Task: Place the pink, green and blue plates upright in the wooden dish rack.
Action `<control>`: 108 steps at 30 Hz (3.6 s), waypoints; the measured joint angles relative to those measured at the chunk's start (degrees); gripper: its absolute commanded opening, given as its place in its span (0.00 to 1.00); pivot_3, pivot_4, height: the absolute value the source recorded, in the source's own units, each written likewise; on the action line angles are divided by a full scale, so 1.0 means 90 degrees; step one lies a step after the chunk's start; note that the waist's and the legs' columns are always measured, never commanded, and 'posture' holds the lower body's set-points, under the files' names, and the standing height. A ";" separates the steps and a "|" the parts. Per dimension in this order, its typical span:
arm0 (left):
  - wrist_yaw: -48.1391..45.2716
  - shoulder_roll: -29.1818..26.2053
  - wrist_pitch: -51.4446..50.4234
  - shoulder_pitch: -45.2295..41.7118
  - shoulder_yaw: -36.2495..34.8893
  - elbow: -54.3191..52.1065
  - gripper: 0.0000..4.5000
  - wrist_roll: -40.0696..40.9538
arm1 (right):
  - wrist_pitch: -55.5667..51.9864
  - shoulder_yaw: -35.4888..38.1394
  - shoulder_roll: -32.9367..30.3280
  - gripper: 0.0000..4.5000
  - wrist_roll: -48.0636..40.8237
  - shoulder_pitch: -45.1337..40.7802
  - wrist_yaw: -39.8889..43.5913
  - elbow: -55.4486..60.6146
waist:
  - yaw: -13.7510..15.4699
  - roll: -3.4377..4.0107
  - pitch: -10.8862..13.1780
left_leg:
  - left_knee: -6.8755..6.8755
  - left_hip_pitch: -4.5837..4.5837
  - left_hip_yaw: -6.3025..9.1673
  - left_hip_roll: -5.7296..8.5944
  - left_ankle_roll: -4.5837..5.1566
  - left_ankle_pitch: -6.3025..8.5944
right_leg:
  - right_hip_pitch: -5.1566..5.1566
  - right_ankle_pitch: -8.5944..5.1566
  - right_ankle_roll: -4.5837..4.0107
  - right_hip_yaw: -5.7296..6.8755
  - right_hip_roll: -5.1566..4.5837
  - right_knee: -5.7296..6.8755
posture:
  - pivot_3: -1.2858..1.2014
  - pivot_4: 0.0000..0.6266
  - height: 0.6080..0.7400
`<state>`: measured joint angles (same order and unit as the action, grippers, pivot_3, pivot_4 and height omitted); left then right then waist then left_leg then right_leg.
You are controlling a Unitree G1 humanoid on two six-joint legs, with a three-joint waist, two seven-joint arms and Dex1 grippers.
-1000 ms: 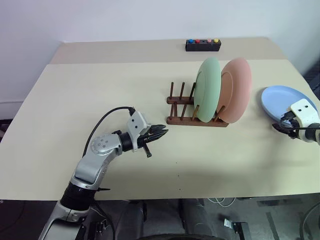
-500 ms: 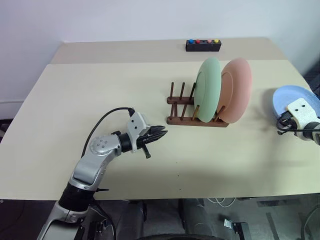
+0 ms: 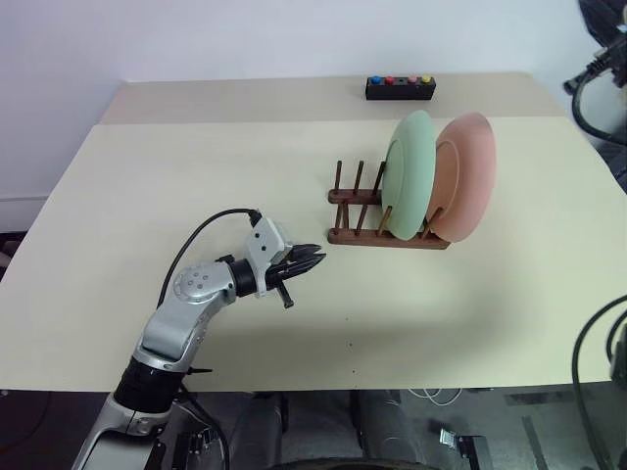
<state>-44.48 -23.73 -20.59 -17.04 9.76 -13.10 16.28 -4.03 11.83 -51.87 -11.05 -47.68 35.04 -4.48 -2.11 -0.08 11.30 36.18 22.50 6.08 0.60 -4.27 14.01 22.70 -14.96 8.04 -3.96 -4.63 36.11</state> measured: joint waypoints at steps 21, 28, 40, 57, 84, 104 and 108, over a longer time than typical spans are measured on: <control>0.0245 -0.0534 0.0173 0.0427 -0.0697 0.0180 0.13 -0.0075 | -0.4018 -0.0209 0.2537 0.01 -0.6057 0.1843 -0.1132 0.3278 | 0.0118 0.0001 0.0001 | -0.0002 0.0003 0.0014 -0.0005 0.0001 0.0000 | 0.0010 -0.0001 -0.0007 0.0014 0.0006 0.0015 | 0.52 0.24 0.96; 0.0247 -0.0526 0.0162 0.0403 -0.0689 0.0177 0.13 -0.0075 | -0.4139 -0.0259 0.2777 0.01 -0.6181 0.2092 -0.1444 0.3275 | 0.0109 0.0001 0.0001 | -0.0003 0.0003 0.0014 -0.0006 0.0001 0.0000 | 0.0010 -0.0001 -0.0008 0.0014 0.0008 0.0014 | 0.52 0.24 0.96; 0.0246 -0.0473 0.0160 0.0364 -0.0664 0.0177 0.13 -0.0075 | -0.4290 -0.0259 0.3034 0.01 -0.6236 0.2207 -0.1741 0.2919 | 0.0105 0.0001 0.0001 | -0.0004 0.0002 0.0014 -0.0006 0.0001 0.0000 | 0.0011 -0.0001 -0.0008 0.0015 0.0009 0.0014 | 0.52 0.24 0.96; 0.0245 -0.0469 0.0161 0.0364 -0.0661 0.0177 0.13 -0.0084 | -0.4380 -0.0250 0.3103 0.99 -0.6139 0.2206 -0.1917 0.2792 | 0.0105 0.0001 0.0001 | -0.0005 0.0003 0.0014 -0.0006 0.0001 0.0000 | 0.0011 -0.0001 -0.0008 0.0015 0.0009 0.0013 | 0.52 0.24 0.96; 0.0214 -0.0338 0.0164 0.0303 -0.0470 0.0209 0.13 -0.0095 | -0.3765 0.1359 0.0775 0.99 -0.5277 0.2696 0.0151 0.3650 | 0.0190 -0.0019 0.0006 | -0.0004 0.0010 0.0015 -0.0005 0.0002 0.0001 | 0.0001 -0.0003 -0.0007 0.0020 0.0005 -0.0009 | 0.52 0.24 0.96; 0.0502 0.0040 0.0990 -0.0036 -0.0370 0.1565 0.13 -0.0514 | -0.1167 0.2227 0.1091 0.99 -0.1858 0.6529 0.1669 0.1164 | 0.0098 -0.0028 0.0001 | 0.0000 -0.0010 -0.0007 -0.0008 0.0002 0.0001 | -0.0003 -0.0003 -0.0006 0.0003 0.0006 -0.0003 | 0.52 0.24 0.96; 0.0555 -0.0142 0.1103 0.0450 -0.0668 0.1572 0.13 -0.0498 | -0.0778 0.1957 0.1151 0.99 -0.1618 0.6363 0.1668 0.0800 | 0.0116 -0.0027 0.0002 | -0.0007 -0.0008 -0.0004 -0.0008 0.0002 0.0002 | -0.0001 -0.0004 -0.0006 0.0004 0.0006 -0.0004 | 0.52 0.24 0.96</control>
<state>-39.49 -25.01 -10.66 -12.99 3.75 1.05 11.80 -11.03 29.45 -41.51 -25.61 9.59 50.05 2.72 -1.06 -0.32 11.32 36.12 22.42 6.05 0.53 -4.26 14.02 22.69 -14.99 7.99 -3.92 -4.58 36.07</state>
